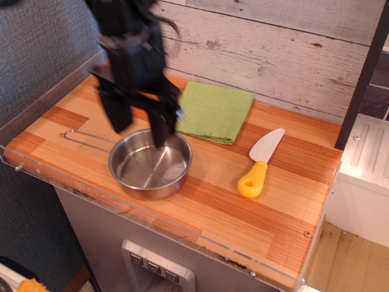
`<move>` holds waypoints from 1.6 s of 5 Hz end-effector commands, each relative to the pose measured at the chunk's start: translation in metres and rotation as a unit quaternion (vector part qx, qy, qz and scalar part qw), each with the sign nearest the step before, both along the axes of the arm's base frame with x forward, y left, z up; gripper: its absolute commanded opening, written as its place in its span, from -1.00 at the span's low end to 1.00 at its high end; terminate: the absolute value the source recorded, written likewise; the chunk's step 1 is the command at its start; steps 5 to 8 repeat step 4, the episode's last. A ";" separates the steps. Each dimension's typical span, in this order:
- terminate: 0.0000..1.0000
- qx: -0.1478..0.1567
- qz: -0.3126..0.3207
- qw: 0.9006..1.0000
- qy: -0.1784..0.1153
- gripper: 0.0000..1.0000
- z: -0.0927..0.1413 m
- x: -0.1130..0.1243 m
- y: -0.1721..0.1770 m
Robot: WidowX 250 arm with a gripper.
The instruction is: Put pan in front of towel
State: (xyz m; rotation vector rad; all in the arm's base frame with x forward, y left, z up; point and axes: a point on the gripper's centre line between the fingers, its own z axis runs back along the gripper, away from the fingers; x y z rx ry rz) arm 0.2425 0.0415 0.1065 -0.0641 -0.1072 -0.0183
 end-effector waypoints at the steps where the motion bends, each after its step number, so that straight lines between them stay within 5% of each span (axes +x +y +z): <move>1: -1.00 0.029 0.044 0.999 -0.007 1.00 0.022 0.005 0.021; 3: -1.00 0.040 0.034 0.999 -0.014 1.00 0.019 0.007 0.021; 4: 1.00 0.040 0.034 0.999 -0.014 1.00 0.019 0.007 0.021; 8: 1.00 0.040 0.034 0.999 -0.014 1.00 0.019 0.007 0.021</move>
